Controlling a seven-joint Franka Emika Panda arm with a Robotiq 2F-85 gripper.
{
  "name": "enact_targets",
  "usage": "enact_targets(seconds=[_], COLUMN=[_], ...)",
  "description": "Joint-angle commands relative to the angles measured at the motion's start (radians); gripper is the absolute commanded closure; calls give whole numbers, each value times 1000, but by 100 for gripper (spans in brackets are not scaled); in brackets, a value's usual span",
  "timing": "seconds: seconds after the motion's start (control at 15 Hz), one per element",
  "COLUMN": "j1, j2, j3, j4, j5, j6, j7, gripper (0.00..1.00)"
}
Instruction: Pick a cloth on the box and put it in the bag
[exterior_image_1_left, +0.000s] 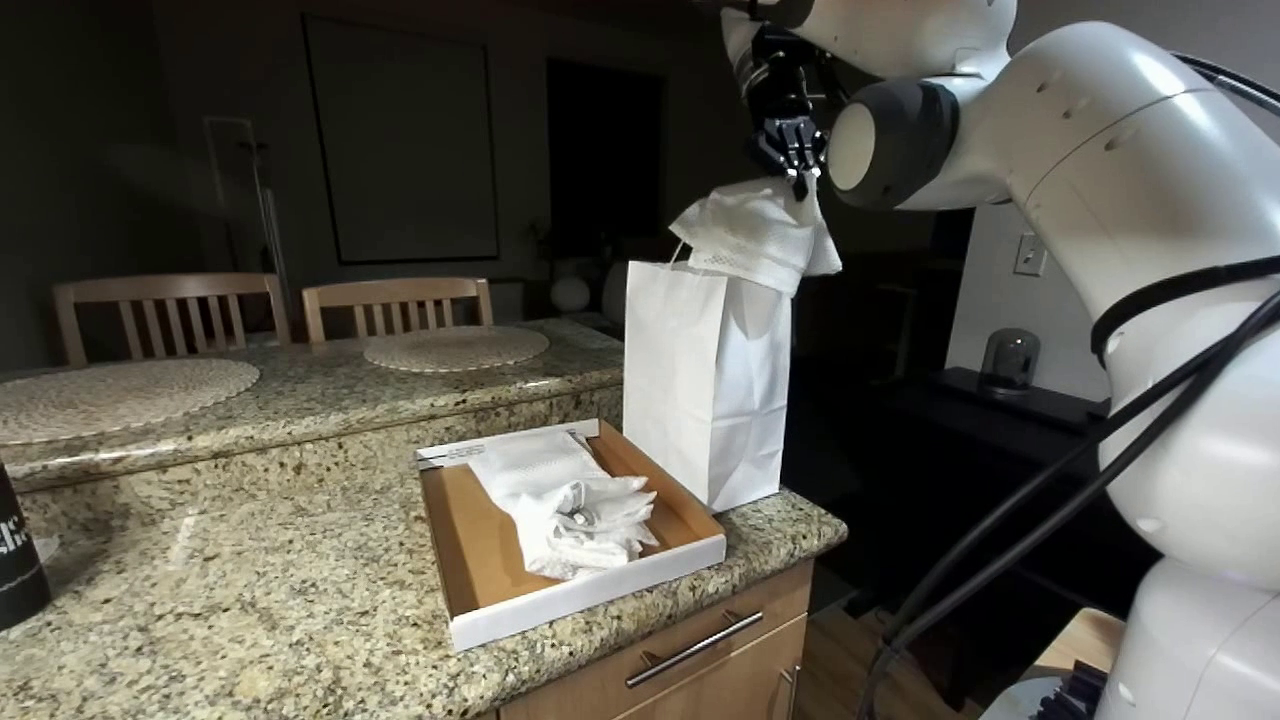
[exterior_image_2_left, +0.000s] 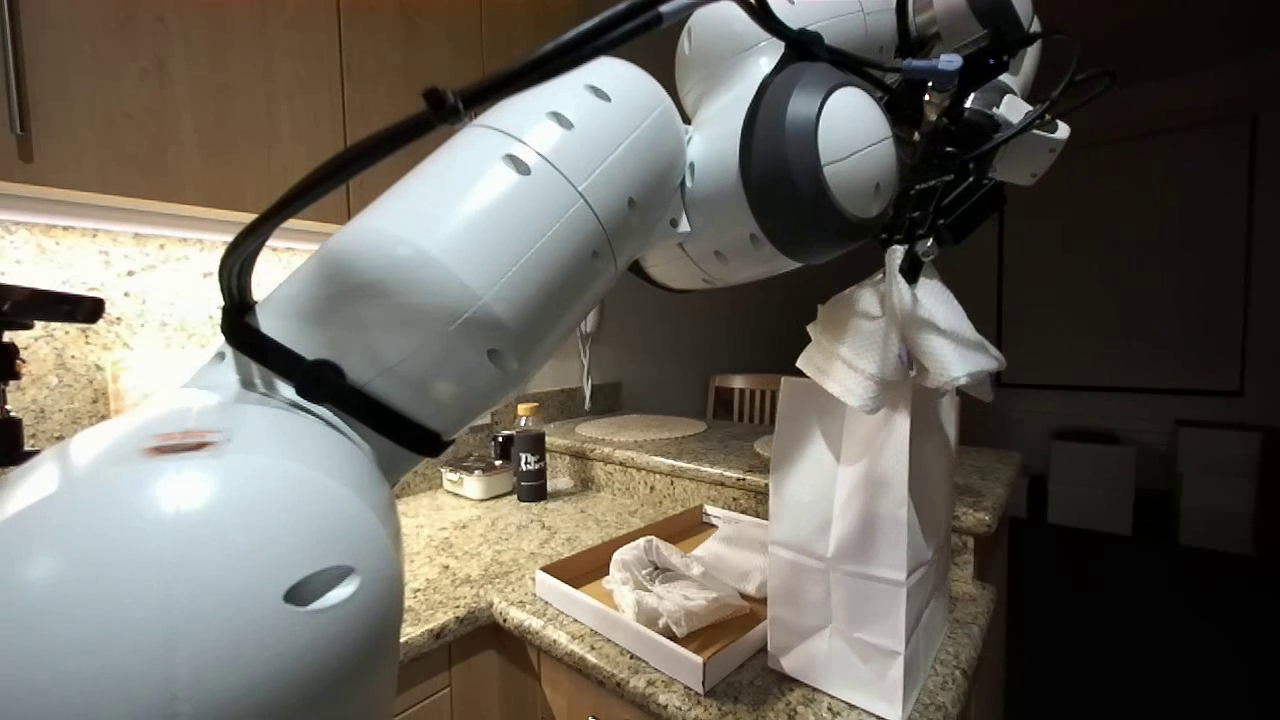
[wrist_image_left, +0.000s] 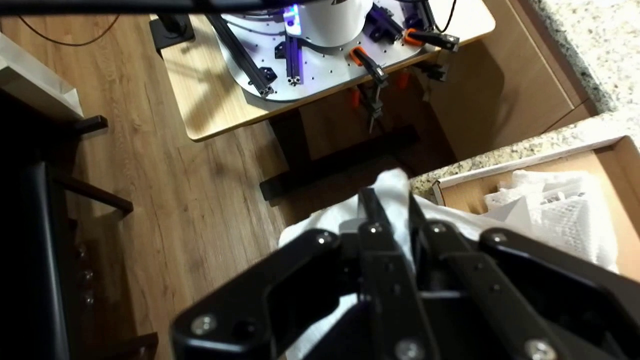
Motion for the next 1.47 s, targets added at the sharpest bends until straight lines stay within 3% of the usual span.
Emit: enact_targets(seconds=[0.0,0.27,0.53,0.73,1.13,1.4], j1=[-6,3,54,132,400,462], j2=[-69,-143,-219,-276,-353,-353], j3=[2,8,4,0,-1,27], j4=[3,5,6,7,8,8], j5=[7,10,-19,-60,-205,-134], j6=[52,75,78,91,104,102], j7=[-4,-14,-32,-51,9,169], gripper=[92,92,92,92,92,92])
